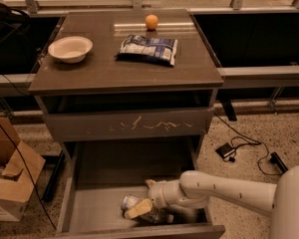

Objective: Pick blue plastic bottle from middle drawer and place on counter

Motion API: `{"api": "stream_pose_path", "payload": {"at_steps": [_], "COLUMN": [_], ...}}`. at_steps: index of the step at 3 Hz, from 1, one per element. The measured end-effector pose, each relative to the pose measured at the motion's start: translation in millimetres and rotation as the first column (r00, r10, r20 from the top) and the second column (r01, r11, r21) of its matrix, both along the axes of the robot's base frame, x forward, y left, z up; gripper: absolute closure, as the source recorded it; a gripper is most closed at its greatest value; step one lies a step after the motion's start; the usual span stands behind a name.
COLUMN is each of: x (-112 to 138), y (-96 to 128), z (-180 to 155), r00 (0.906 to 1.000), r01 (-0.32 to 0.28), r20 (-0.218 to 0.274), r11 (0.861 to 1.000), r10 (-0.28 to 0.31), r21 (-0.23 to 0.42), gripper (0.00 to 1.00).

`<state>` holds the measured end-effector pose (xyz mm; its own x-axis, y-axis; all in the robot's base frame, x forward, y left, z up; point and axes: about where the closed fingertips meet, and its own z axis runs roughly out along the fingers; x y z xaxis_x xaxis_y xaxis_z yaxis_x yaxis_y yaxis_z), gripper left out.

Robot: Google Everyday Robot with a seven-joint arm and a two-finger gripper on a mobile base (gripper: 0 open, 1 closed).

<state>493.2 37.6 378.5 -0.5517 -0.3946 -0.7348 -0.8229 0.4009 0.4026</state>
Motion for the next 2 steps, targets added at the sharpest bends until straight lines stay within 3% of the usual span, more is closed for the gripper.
{"api": "stream_pose_path", "payload": {"at_steps": [2], "x": [-8.1], "y": [7.3], "z": [-5.5], "r00": [0.9995], "r01": [0.01], "r20": [-0.031], "r11": [1.0], "r10": [-0.01], "r21": [0.006], "gripper": [0.41]}}
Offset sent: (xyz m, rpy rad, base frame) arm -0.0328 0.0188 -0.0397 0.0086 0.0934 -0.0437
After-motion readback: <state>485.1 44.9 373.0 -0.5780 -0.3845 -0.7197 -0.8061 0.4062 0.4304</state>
